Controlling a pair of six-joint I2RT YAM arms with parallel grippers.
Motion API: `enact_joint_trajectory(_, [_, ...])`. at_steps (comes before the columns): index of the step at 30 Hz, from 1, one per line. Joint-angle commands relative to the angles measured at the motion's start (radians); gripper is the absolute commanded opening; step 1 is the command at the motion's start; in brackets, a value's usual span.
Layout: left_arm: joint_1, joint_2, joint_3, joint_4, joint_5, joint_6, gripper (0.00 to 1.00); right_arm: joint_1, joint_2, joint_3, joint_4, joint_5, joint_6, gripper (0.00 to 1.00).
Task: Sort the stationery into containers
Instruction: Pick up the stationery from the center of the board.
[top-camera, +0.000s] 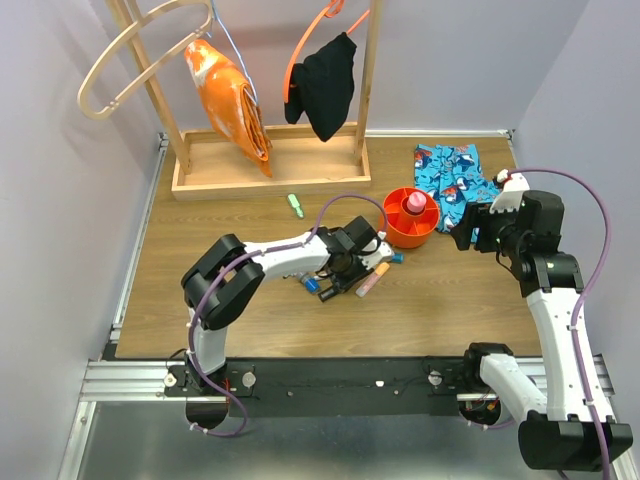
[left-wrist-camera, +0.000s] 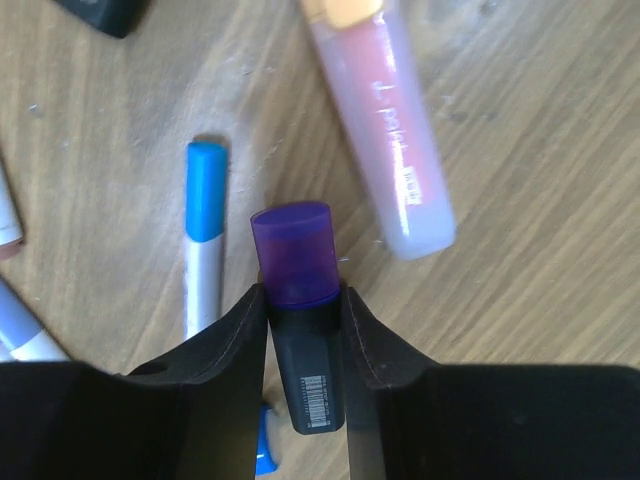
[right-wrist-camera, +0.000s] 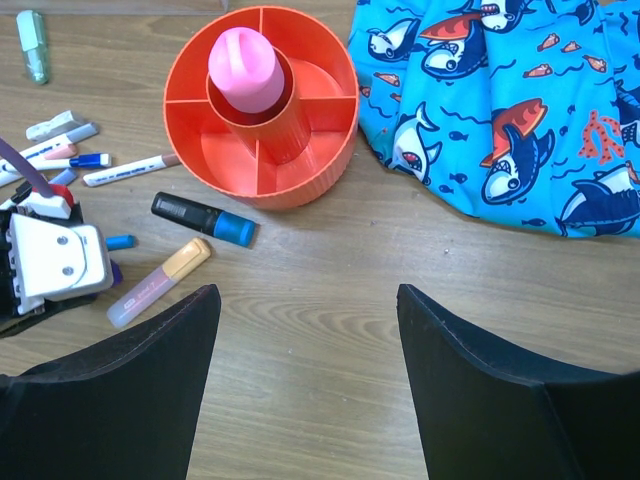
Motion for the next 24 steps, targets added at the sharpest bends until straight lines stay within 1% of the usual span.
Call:
enact_joint_trajectory(1, [-0.030,-0.006,-0.027,-0.056,0.114,-0.017,0.08,-0.006,-0.018,-0.002,-0.009,0.000,-0.011,0.79])
enact_joint_trajectory(2, [-0.027,-0.027,-0.018,-0.087,0.132,-0.012,0.05,-0.006,-0.018,0.001,-0.012,0.000,-0.011,0.79])
enact_joint_trajectory(5, [-0.007,-0.110,0.066,-0.156,0.232,0.026,0.03,-0.006,-0.007,0.014,-0.024,-0.002,-0.017,0.79])
enact_joint_trajectory(6, [0.002,-0.128,0.126,-0.168,0.258,0.037,0.03,-0.006,-0.006,0.026,-0.029,-0.003,-0.020,0.79])
enact_joint_trajectory(8, [0.031,-0.170,0.187,-0.167,0.309,0.061,0.00,-0.006,0.007,0.037,-0.032,0.000,-0.032,0.79])
enact_joint_trajectory(9, [0.042,-0.181,0.238,-0.150,0.325,0.075,0.00,-0.006,0.010,0.041,-0.030,0.003,-0.035,0.79])
enact_joint_trajectory(10, [0.060,-0.197,0.255,-0.124,0.353,0.104,0.00,-0.006,0.016,0.047,-0.029,0.004,-0.041,0.79])
enact_joint_trajectory(11, [0.094,-0.202,0.267,-0.043,0.393,0.106,0.00,-0.006,0.017,0.051,-0.026,0.006,-0.046,0.79])
enact_joint_trajectory(13, [0.134,-0.205,0.281,0.067,0.405,0.081,0.00,-0.006,0.022,0.055,-0.018,0.006,-0.049,0.79])
enact_joint_trajectory(14, [0.154,-0.202,0.280,0.197,0.449,0.055,0.00,-0.006,0.024,0.057,-0.013,0.006,-0.046,0.79])
enact_joint_trajectory(15, [0.193,-0.198,0.267,0.274,0.473,0.032,0.00,-0.006,0.025,0.057,-0.003,0.004,-0.044,0.79])
enact_joint_trajectory(16, [0.210,-0.185,0.254,0.360,0.497,0.015,0.00,-0.006,0.024,0.055,0.006,0.004,-0.041,0.79])
enact_joint_trajectory(17, [0.227,-0.178,0.235,0.555,0.526,-0.024,0.00,-0.006,0.021,0.054,0.016,0.004,-0.031,0.79])
enact_joint_trajectory(19, [0.252,-0.146,0.174,0.774,0.556,-0.066,0.00,-0.006,0.019,0.054,0.039,0.001,-0.026,0.79])
enact_joint_trajectory(20, [0.253,-0.129,0.163,0.944,0.554,-0.086,0.00,-0.006,0.020,0.052,0.043,0.000,-0.020,0.79])
enact_joint_trajectory(22, [0.257,-0.051,0.189,1.042,0.562,-0.119,0.00,-0.006,0.030,0.057,0.056,0.001,-0.018,0.79])
enact_joint_trajectory(23, [0.258,-0.023,0.203,1.130,0.572,-0.142,0.00,-0.006,0.030,0.058,0.057,0.003,-0.017,0.79])
enact_joint_trajectory(24, [0.257,0.003,0.233,1.163,0.576,-0.164,0.00,-0.006,0.039,0.057,0.062,0.004,-0.018,0.79])
